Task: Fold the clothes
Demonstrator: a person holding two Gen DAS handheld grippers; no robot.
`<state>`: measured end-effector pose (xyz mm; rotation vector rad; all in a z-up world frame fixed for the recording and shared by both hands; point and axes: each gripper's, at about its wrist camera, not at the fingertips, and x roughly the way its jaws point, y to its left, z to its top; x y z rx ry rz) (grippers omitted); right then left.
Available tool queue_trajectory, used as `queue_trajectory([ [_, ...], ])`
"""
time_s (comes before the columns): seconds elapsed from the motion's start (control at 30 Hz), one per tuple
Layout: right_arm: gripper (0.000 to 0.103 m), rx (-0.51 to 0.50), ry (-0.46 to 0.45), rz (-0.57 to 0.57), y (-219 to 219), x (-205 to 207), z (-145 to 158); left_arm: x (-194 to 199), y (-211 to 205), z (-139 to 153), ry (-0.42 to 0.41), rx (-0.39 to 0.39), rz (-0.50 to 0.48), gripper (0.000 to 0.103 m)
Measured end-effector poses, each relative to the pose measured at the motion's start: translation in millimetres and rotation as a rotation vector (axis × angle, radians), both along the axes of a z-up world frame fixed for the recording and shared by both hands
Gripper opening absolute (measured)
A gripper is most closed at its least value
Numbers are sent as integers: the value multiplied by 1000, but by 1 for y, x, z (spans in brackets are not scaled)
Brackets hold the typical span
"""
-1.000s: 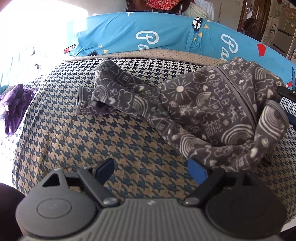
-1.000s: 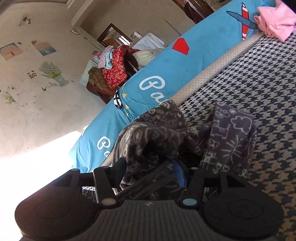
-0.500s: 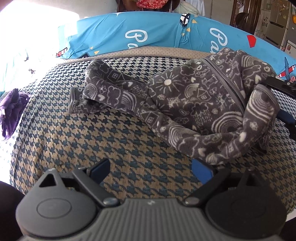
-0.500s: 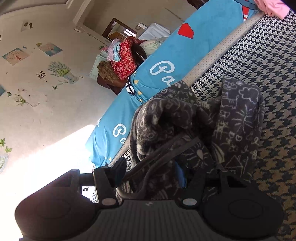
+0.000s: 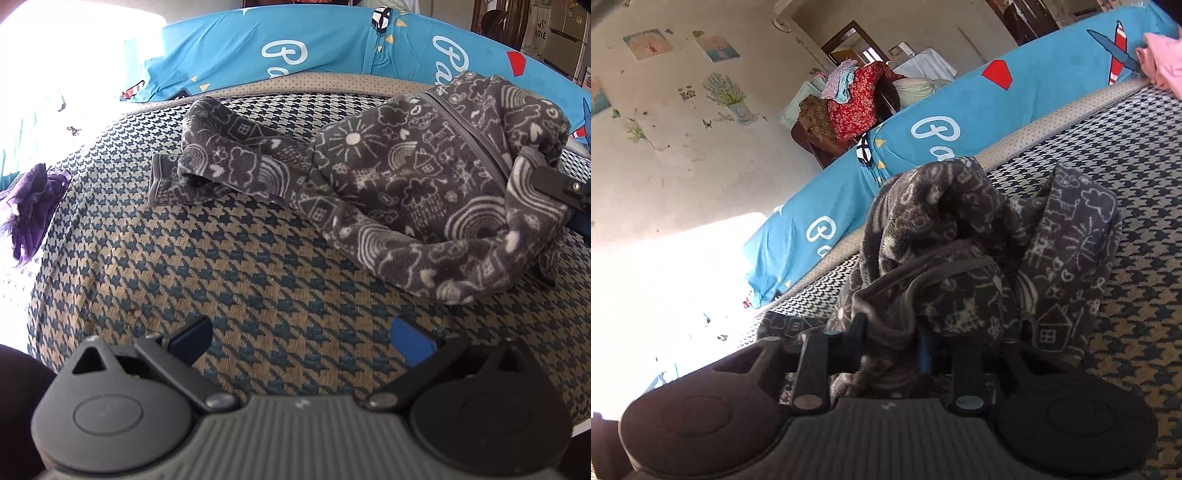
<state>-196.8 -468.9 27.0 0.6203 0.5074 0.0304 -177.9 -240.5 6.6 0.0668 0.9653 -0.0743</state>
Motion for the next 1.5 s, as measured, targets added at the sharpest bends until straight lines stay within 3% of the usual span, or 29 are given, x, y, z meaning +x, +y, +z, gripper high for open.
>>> queue_trajectory([
  [0.47, 15, 22, -145, 158, 37, -57, 3, 3, 34, 14, -10, -99, 95, 103],
  [0.67, 15, 108, -240, 295, 51, -73, 10, 0, 44, 20, -30, -112, 130, 103],
  [0.9, 17, -9, -135, 410, 88, -67, 0, -1, 64, 28, -55, -139, 193, 103],
  [1.1, 19, -72, -144, 462, 100, -74, 2, 3, 51, 25, -67, -146, 131, 103],
  [1.23, 20, -94, -164, 458, 95, -84, 7, 6, 37, 20, -76, -133, 81, 103],
  [1.5, 25, -82, -183, 330, 57, -87, 25, 8, 37, 18, -92, -126, 64, 103],
])
